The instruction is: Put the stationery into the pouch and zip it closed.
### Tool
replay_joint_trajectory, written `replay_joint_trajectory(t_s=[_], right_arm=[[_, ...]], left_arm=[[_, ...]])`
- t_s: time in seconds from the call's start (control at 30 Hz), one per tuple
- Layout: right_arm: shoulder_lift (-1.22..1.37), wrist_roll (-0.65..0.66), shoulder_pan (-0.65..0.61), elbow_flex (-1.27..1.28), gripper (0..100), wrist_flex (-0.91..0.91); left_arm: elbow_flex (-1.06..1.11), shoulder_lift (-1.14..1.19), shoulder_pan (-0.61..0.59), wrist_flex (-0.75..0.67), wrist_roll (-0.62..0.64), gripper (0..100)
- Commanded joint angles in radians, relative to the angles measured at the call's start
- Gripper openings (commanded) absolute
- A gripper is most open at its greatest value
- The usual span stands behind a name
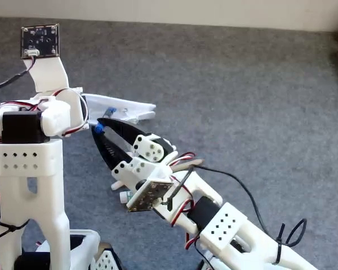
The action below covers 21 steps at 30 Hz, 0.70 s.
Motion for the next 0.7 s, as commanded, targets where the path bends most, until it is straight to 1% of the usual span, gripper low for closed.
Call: replay_joint_trajectory(t_s=[0.0,0.13,0.2,0.5,0.63,0.67], right_arm=[[-0.004,0.011,-0.018,-0.007,2.6,-0.015],[-0.004,0.009,-0.016,0.012,14.3,-0.015],[-0.005,0.009,-0.016,0.038,18.3,-0.015],[-0.022,0.009,-0.018,0.051,18.7,-0.018],[-0.137,0.009,-0.018,0.056,18.7,-0.008],[-0.173,0.009,-0.018,0.056,18.7,0.022]], left_arm=[[0.033,0.035,0.005,-0.012,0.014,1],[0.033,0.035,0.005,-0.012,0.014,1],[0.033,0.035,0.004,-0.012,0.014,1],[0.033,0.036,0.004,-0.012,0.014,1],[0.033,0.036,0.001,-0.012,0.014,1],[0.033,0.036,0.001,-0.012,0.014,1]])
